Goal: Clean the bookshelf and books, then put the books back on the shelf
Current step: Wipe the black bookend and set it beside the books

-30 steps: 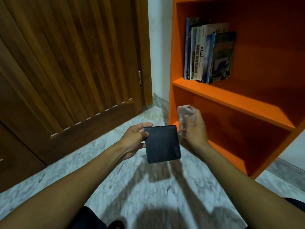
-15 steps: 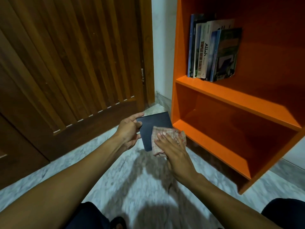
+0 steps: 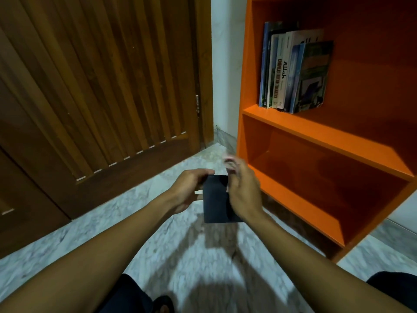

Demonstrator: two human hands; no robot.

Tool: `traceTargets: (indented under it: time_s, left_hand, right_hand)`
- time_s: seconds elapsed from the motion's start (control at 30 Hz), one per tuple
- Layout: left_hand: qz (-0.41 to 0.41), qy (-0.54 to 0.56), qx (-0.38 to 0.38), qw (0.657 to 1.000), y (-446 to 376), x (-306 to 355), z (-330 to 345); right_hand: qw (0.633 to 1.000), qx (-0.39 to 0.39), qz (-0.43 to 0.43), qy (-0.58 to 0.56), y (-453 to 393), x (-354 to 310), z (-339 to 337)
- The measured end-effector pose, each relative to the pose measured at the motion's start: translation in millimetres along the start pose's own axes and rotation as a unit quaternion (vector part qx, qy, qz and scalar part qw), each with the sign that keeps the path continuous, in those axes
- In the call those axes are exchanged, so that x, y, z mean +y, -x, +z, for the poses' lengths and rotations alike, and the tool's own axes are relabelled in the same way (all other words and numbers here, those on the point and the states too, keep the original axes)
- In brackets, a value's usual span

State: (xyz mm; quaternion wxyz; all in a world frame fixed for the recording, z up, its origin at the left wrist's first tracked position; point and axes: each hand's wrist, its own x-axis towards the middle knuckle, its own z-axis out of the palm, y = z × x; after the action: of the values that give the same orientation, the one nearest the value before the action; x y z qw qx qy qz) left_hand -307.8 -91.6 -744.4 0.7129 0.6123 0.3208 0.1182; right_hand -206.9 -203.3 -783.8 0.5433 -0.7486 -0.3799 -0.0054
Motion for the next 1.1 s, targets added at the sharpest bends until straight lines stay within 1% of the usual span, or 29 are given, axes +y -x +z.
traceTargets:
  time_s: [0.07,0.13,0.2,0.27,0.33,0.4,0.47,0.57,0.6,0.63,0.67,0.73,0.8,0.87,0.93,1.0,1.03,1.1]
  left_hand:
    - [-0.033,0.085,-0.053,0.994,0.8,5.8,5.1]
    - [-0.058,0.153,-0.081,0.983,-3.2,9.8,1.0]
    - [-0.084,0.199,-0.059,0.975,-4.4,11.8,-8.0]
    - [-0.085,0.229,0.005,0.97,-4.4,12.1,-14.5]
    - [-0.069,0.207,0.084,0.972,-7.4,9.4,-19.2]
    - [-0.047,0.144,0.15,0.977,-13.6,5.6,-23.8]
    - [-0.034,0.104,0.17,0.979,-15.8,3.5,-28.1]
    - [-0.013,0.05,0.171,0.984,-17.7,0.3,-32.4]
    - [-0.002,0.035,0.165,0.986,-19.1,-1.6,-33.2]
    - [0.007,0.015,0.161,0.987,-19.3,-3.4,-33.1]
    - [0.014,0.0,0.157,0.987,-20.0,-5.6,-33.0]
    - [0.025,-0.037,0.154,0.987,-22.5,-9.5,-32.9]
    - [0.037,-0.069,0.146,0.986,-24.2,-12.3,-31.2]
    - [0.05,-0.098,0.142,0.984,-24.4,-13.8,-28.8]
    - [0.063,-0.118,0.133,0.982,-23.3,-13.8,-25.2]
    - [0.075,-0.131,0.116,0.982,-20.7,-12.5,-20.8]
    - [0.078,-0.138,0.108,0.981,-20.0,-12.6,-18.7]
    - [0.081,-0.147,0.099,0.981,-19.3,-13.3,-15.9]
  right_hand:
    - [0.993,-0.07,-0.023,0.094,5.8,-3.4,18.2]
    - [0.987,-0.12,-0.034,0.1,17.6,-3.1,30.6]
    - [0.984,-0.145,-0.067,0.071,31.1,3.4,35.8]
    - [0.973,-0.185,-0.117,0.073,43.2,14.6,36.7]
    - [0.963,-0.208,-0.158,0.069,52.7,26.4,35.3]
    - [0.956,-0.216,-0.187,0.062,60.6,37.4,31.7]
    - [0.949,-0.219,-0.215,0.067,65.4,47.6,26.2]
    - [0.941,-0.234,-0.231,0.079,69.9,57.5,15.5]
    - [0.941,-0.246,-0.215,0.087,72.0,62.8,13.3]
    - [0.943,-0.263,-0.18,0.094,73.9,67.6,11.5]
    - [0.945,-0.286,-0.125,0.095,76.2,75.2,10.4]
    - [0.942,-0.329,0.022,0.055,80.9,91.1,9.1]
    - [0.937,-0.317,0.148,0.015,85.1,111.6,11.0]
    - [0.931,-0.288,0.224,0.035,88.7,135.3,16.2]
    - [0.911,-0.294,0.282,0.069,94.9,162.5,25.9]
    - [0.887,-0.314,0.318,0.12,101.1,190.9,36.3]
    - [0.881,-0.316,0.321,0.146,103.6,203.9,40.5]
    - [0.88,-0.304,0.32,0.174,108.0,227.3,46.8]
